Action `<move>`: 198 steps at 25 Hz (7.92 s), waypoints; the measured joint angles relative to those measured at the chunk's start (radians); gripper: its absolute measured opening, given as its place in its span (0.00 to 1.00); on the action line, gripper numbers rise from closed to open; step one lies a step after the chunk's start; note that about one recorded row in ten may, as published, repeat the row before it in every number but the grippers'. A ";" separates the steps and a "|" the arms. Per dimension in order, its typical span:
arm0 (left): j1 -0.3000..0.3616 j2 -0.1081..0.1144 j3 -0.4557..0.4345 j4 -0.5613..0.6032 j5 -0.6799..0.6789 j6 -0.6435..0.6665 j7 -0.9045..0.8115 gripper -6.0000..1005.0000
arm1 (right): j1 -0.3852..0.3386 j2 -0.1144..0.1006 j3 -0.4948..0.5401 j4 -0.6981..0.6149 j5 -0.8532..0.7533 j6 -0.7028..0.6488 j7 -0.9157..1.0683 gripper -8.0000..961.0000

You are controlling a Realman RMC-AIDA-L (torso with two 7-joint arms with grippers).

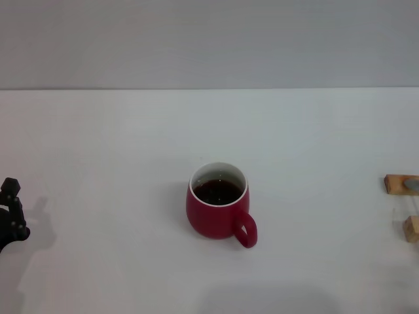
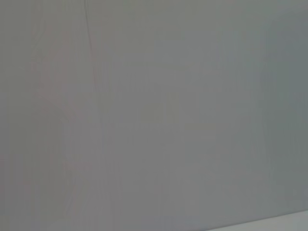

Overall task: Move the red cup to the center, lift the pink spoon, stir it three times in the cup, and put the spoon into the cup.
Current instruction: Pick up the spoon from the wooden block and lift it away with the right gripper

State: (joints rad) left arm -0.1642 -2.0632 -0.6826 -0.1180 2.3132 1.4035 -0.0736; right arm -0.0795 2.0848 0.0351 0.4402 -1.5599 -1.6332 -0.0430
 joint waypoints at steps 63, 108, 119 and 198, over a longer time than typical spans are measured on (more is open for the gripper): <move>-0.036 0.002 -0.008 0.000 -0.005 -0.012 0.000 0.00 | 0.126 0.002 -0.002 -0.032 0.047 0.217 0.000 0.79; -0.042 0.003 -0.009 0.005 -0.006 -0.030 0.000 0.00 | 0.127 0.001 -0.004 -0.021 0.060 0.239 0.026 0.74; -0.038 0.003 -0.007 0.005 -0.002 -0.028 0.000 0.00 | 0.131 0.000 -0.020 -0.021 0.053 0.242 0.026 0.59; -0.024 0.003 -0.002 0.000 -0.002 -0.015 -0.001 0.00 | 0.127 -0.003 -0.024 -0.034 0.051 0.247 0.021 0.35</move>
State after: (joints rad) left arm -0.1886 -2.0601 -0.6842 -0.1181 2.3116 1.3883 -0.0751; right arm 0.0476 2.0820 0.0112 0.4065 -1.5085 -1.3866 -0.0223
